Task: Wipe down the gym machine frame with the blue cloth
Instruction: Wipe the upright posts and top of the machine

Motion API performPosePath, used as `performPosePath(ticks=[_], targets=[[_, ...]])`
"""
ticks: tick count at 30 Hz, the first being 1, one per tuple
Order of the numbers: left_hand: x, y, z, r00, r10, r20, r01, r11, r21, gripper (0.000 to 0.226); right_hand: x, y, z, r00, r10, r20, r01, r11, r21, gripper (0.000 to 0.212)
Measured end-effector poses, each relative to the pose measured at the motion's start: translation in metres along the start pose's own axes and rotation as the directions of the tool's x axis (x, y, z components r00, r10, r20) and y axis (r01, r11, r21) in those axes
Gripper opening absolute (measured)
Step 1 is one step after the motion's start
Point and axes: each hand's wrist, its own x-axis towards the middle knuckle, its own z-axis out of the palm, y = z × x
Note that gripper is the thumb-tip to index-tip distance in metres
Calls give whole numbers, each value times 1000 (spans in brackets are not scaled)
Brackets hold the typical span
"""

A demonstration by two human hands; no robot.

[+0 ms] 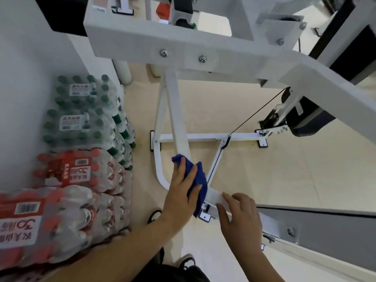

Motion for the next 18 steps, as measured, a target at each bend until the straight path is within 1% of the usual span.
performPosePath(ticks=[2, 3, 4, 6, 9, 12, 13, 14, 15, 17, 18], targets=[[14, -7, -8, 1000, 16, 23, -16, 1000, 10, 55, -1, 6, -6, 996, -82, -26, 81, 996, -36, 14], [29, -9, -12, 1000, -1, 14, 1, 1000, 30, 54, -2, 9, -8, 992, -122, -29, 121, 992, -40, 9], [45, -9, -15, 999, -38, -10, 38, 998, 45, 54, -5, 14, -9, 989, -148, -21, 148, 989, -30, 9], [62, -4, -14, 992, -104, -72, 107, 993, 40, 54, -15, 23, -10, 986, -163, 15, 163, 986, 17, 19], [38, 10, 15, 970, -154, -189, 160, 987, 15, 55, -32, 36, -15, 982, -188, 34, 185, 980, 78, 24], [-7, 23, 54, 947, -146, -285, 173, 982, 72, 55, -47, 44, -24, 975, -217, 51, 212, 973, 94, 19], [-17, 26, 67, 945, -139, -296, 177, 979, 105, 54, -52, 45, -27, 977, -198, 77, 190, 977, 100, 15], [-26, 28, 78, 947, -122, -298, 172, 974, 149, 53, -56, 48, -31, 982, -145, 119, 132, 984, 116, 12], [-35, 31, 88, 950, -99, -296, 162, 967, 197, 54, -61, 51, -35, 982, -65, 179, 40, 990, 138, 12], [-48, 37, 105, 954, -88, -286, 165, 952, 259, 55, -68, 61, -41, 955, 72, 288, -121, 980, 158, 18], [-53, 41, 110, 955, -93, -281, 172, 947, 270, 55, -71, 67, -44, 941, 109, 320, -165, 974, 156, 20]])
